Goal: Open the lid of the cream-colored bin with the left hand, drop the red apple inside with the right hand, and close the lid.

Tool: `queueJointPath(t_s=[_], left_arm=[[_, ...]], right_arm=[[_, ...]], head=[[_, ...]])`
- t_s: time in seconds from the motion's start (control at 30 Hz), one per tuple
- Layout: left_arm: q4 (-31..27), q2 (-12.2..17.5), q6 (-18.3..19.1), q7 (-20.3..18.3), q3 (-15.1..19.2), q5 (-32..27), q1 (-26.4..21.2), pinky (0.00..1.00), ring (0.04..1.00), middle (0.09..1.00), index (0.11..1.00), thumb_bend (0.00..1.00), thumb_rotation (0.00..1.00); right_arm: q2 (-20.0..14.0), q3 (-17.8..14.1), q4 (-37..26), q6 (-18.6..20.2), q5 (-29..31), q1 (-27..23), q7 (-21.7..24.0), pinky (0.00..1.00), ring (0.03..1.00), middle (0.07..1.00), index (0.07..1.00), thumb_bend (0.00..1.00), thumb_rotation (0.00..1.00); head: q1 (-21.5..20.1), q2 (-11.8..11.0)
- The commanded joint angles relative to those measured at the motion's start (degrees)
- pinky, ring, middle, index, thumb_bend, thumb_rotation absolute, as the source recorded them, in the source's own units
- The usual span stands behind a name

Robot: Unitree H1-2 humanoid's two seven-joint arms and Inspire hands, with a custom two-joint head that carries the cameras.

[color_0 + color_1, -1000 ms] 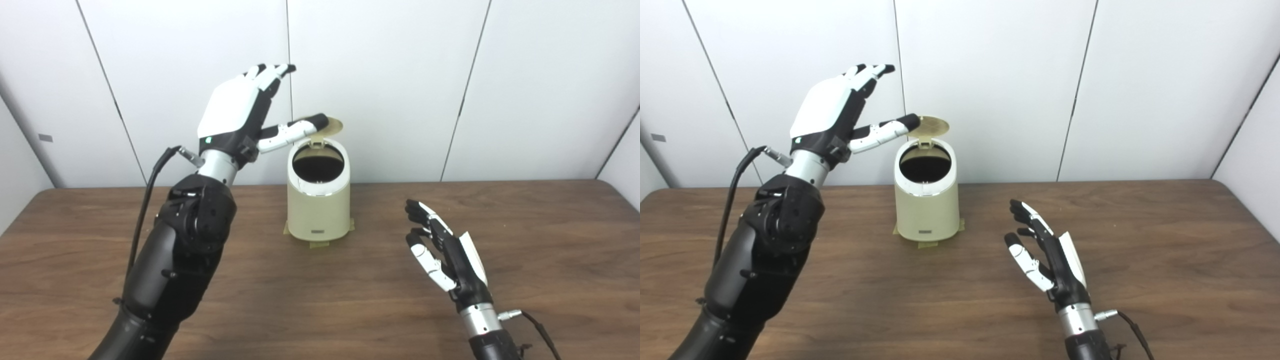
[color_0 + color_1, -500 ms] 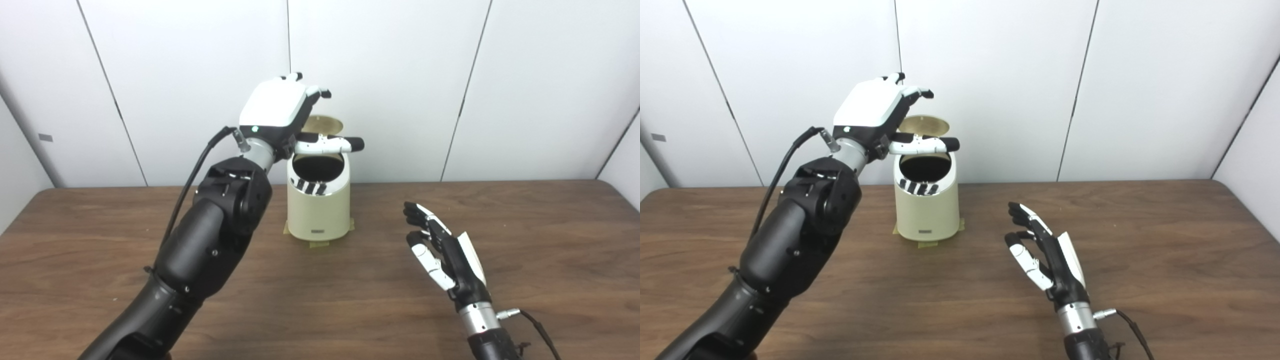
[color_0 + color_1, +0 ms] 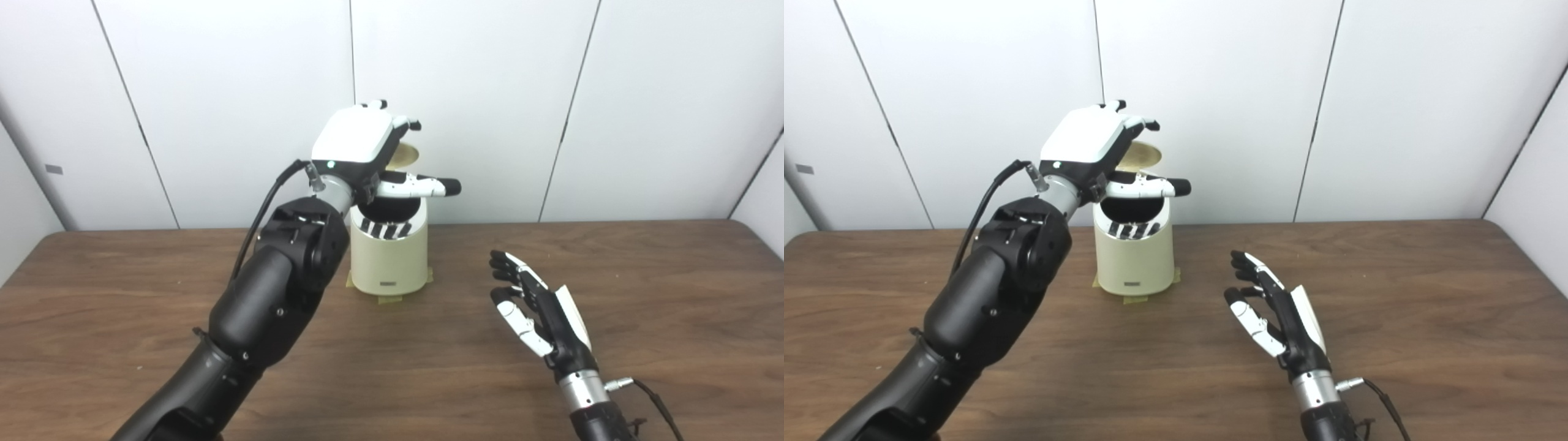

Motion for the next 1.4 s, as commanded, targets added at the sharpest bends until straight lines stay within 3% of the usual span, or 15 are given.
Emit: queueJointPath(t_s=[0.0,0.27,0.73,0.9,1.03,1.37], left_arm=[[-0.2,0.2,-0.6,1.1,0.8,1.0,-3.7,1.0,1.0,0.884,0.855,1.0,1.0],[-0.1,0.0,-0.1,1.4,1.5,1.1,-3.6,1.0,1.0,0.881,0.857,1.0,1.0],[0.4,0.1,1.7,-1.4,0.9,4.1,-3.5,1.0,0.977,0.839,0.814,1.0,1.0],[0.3,0.0,1.9,-1.8,0.7,4.3,-3.3,1.0,0.98,0.84,0.813,1.0,1.0],[0.6,0.1,1.2,-1.2,0.8,3.8,-2.9,1.0,0.976,0.839,0.804,1.0,1.0],[0.0,-0.1,1.1,-0.3,0.9,3.8,-1.0,1.0,0.974,0.838,0.797,1.0,1.0]], right_arm=[[0.0,0.4,0.2,-1.3,-0.7,-0.7,-0.5,0.71,0.808,0.832,0.84,0.29,0.8],[-0.1,0.6,-0.1,-0.5,-1.4,-0.7,-0.3,0.72,0.811,0.835,0.844,0.3,0.82],[-0.1,0.8,-0.3,0.0,-1.0,-0.6,0.3,0.73,0.817,0.845,0.855,0.32,0.83],[0.0,0.9,-0.7,0.1,-0.9,-0.5,0.4,0.65,0.8,0.85,0.857,0.3,0.82],[0.2,0.7,-0.2,-0.8,-1.7,-0.6,-0.7,0.72,0.804,0.832,0.842,0.31,0.79],[0.4,0.6,-0.3,-0.7,-1.5,-0.6,-1.2,0.69,0.796,0.825,0.831,0.32,0.78]], head=[[0.0,0.1],[0.0,-0.1],[-0.2,-0.1],[-0.2,-0.1],[-0.3,0.0],[-0.3,0.1]])
